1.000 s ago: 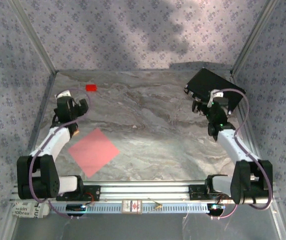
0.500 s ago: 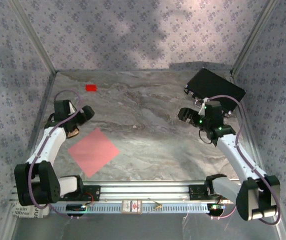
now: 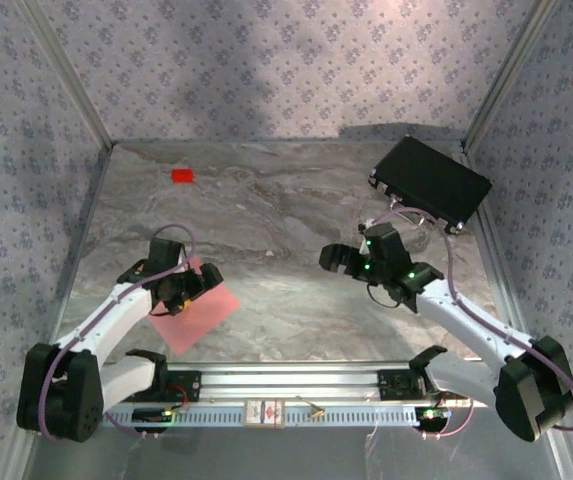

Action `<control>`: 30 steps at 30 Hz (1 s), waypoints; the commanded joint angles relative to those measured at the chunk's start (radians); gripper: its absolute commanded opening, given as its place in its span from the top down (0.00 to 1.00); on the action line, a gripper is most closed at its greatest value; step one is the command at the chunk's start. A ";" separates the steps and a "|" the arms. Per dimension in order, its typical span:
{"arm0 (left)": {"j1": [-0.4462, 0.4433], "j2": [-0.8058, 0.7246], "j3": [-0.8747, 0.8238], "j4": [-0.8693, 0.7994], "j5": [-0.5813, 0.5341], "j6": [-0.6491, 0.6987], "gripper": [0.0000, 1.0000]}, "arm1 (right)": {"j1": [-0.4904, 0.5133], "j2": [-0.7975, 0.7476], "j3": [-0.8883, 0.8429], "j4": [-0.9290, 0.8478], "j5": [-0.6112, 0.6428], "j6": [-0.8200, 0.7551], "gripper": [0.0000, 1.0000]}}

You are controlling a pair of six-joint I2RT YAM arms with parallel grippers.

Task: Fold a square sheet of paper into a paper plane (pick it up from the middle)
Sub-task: Move the square sheet of paper to the center of the table.

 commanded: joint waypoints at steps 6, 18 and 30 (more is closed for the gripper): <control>-0.008 0.038 -0.008 -0.012 -0.045 0.003 0.00 | 0.126 0.145 0.094 0.021 0.095 0.036 0.01; -0.104 0.148 0.017 0.033 -0.028 0.041 0.00 | 0.167 0.232 0.133 0.004 0.187 0.080 0.01; -0.411 0.485 0.306 0.023 -0.060 0.141 0.00 | 0.166 0.133 0.060 -0.035 0.352 0.181 0.01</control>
